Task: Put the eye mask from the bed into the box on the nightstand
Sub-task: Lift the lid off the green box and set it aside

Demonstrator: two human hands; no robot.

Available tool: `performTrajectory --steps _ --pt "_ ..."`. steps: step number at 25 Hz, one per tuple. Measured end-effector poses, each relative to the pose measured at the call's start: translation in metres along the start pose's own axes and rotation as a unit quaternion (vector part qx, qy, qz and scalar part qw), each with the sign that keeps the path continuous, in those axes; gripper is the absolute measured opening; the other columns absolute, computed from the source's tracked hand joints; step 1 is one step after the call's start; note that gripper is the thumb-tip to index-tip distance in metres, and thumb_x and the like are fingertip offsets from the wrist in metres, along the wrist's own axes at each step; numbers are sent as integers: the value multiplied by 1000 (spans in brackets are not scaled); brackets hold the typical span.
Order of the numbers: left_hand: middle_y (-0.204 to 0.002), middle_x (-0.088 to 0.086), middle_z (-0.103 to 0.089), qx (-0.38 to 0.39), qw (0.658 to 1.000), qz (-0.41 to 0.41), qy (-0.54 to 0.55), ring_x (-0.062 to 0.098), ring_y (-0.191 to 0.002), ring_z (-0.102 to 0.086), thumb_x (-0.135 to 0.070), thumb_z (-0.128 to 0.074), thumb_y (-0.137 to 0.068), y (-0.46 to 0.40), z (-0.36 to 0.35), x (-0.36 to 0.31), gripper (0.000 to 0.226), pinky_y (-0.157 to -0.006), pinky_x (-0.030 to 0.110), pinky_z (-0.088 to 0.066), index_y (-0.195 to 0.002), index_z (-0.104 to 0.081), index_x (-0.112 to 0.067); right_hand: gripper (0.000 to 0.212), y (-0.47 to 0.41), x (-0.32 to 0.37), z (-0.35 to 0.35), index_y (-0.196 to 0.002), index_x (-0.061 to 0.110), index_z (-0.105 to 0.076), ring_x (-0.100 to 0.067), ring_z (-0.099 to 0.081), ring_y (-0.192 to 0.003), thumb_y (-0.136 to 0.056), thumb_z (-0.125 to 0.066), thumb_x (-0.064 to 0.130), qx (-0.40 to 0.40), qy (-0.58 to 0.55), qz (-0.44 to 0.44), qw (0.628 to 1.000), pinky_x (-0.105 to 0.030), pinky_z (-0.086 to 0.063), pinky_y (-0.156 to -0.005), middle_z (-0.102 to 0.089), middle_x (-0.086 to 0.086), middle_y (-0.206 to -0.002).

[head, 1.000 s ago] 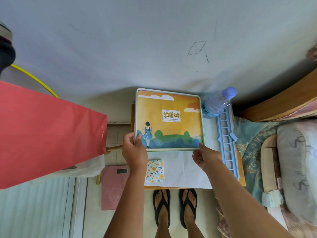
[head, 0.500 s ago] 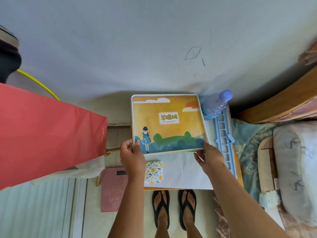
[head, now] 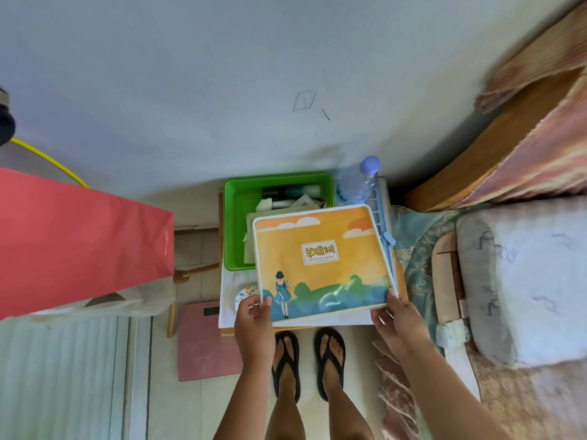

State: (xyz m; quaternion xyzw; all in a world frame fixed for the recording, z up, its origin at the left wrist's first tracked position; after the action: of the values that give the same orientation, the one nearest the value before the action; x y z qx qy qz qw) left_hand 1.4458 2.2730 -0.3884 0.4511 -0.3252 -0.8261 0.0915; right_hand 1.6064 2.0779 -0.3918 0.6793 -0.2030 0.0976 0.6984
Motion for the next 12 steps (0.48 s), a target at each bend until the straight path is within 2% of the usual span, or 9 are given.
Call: performTrajectory --steps 4,7,10,12 --pt "-84 11 -67 27 998 -16 -54 26 -78 -61 -21 -63 -86 41 -33 11 13 -67 31 -45 -93 -60 -11 15 0 7 69 -108 6 -52 -20 -57 -78 -98 -49 16 -23 -37 -25 999 -24 -59 -48 -59 -14 -94" --pt "-78 7 -63 41 995 -8 -92 20 -69 -56 -18 -64 -85 64 -63 18 17 -55 25 -39 -95 -61 -5 23 -3 16 108 -121 8 -51 -19 -57 -82 -99 -46 13 -27 -78 -22 996 -21 -58 -51 -59 -14 -103" --pt "-75 3 -59 69 991 1 -117 15 -66 -53 -15 -65 -84 74 -92 24 18 -53 17 -36 -96 -61 -3 20 -13 25 136 -118 10 -51 -15 -53 -72 -99 -46 13 -60 -69 -16 996 -16 -53 -42 -57 -9 -86" --pt "-78 4 -59 88 986 5 -143 18 -71 -54 -14 -66 -83 77 -111 30 20 -57 22 -37 -97 -61 -2 18 -24 28 153 -115 10 -52 -15 -52 -69 -98 -48 14 -88 -52 -22 994 -16 -51 -39 -56 -7 -83"
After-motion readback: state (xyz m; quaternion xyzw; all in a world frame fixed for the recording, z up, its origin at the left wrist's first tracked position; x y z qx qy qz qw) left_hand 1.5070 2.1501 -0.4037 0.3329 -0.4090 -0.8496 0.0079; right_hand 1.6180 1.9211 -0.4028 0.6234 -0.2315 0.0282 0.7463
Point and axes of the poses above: each hand's wrist, its own y-axis away from the middle knuckle, its own z-axis out of the back of the hand, x = y × z, the point moved 3 cm from there along -y, towards the middle knuckle
